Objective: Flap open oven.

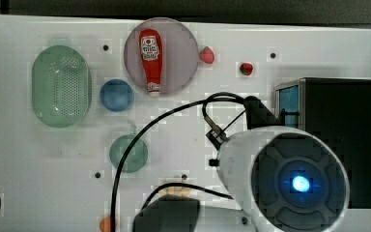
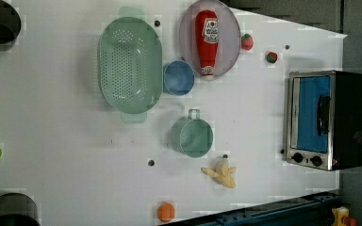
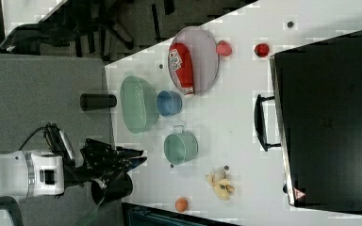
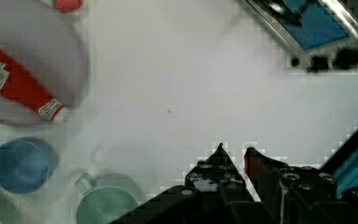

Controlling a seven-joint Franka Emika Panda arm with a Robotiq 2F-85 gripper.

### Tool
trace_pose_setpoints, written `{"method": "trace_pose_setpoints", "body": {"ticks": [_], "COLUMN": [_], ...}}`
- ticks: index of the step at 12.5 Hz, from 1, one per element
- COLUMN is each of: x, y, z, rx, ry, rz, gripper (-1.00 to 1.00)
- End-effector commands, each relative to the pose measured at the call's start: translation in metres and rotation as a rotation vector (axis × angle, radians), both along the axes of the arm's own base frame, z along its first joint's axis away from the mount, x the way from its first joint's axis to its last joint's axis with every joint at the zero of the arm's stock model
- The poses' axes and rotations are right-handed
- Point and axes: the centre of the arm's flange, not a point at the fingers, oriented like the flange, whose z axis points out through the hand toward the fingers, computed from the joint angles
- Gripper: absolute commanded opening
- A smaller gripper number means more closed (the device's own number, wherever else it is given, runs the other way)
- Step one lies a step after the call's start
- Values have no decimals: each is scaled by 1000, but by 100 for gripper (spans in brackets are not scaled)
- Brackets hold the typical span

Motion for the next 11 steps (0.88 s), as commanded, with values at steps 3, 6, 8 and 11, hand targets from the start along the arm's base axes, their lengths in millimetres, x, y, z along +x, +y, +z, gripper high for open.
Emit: {"method": "trace_pose_setpoints", "body": {"ticks": [3, 6, 8, 11], "x": [-8, -2, 5, 16], "y": [-84, -132, -161, -191], "z": [-28, -59, -85, -127], "rx": [30, 26, 11, -19], "ry": [-40, -44, -41, -23], "rz": [417, 619, 693, 721], "gripper": [-65, -65, -65, -65]}}
